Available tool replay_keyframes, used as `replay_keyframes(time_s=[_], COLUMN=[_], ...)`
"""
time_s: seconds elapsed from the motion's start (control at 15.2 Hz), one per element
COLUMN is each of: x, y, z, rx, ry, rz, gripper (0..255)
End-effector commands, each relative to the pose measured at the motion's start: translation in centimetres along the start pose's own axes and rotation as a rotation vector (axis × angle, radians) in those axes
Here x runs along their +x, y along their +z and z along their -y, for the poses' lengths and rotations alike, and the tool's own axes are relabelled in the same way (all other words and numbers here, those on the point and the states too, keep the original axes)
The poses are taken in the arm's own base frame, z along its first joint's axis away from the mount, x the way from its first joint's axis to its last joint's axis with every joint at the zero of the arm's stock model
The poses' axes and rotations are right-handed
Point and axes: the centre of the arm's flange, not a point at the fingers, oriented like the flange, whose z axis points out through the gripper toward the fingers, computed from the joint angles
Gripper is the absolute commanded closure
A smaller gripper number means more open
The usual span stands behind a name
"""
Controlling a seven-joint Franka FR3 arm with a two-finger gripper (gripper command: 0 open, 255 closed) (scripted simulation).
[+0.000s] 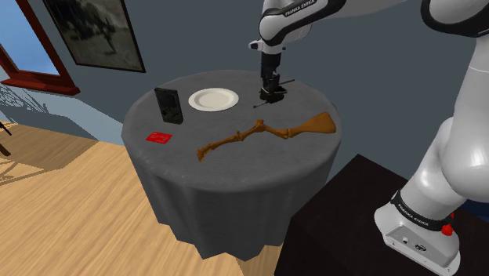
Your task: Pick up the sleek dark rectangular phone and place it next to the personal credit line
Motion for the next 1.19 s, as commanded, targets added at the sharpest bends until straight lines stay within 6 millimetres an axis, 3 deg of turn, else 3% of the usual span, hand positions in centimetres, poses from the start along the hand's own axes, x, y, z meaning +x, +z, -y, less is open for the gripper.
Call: replay_keyframes(time_s=[0.0,1.12], x=[2.6,23.5], y=[0.1,-0.3], z=[1.1,9.2], rx=[0.0,0.0], ry=[0.001,0.001], rz=[0.0,0.0], gripper=[255,255])
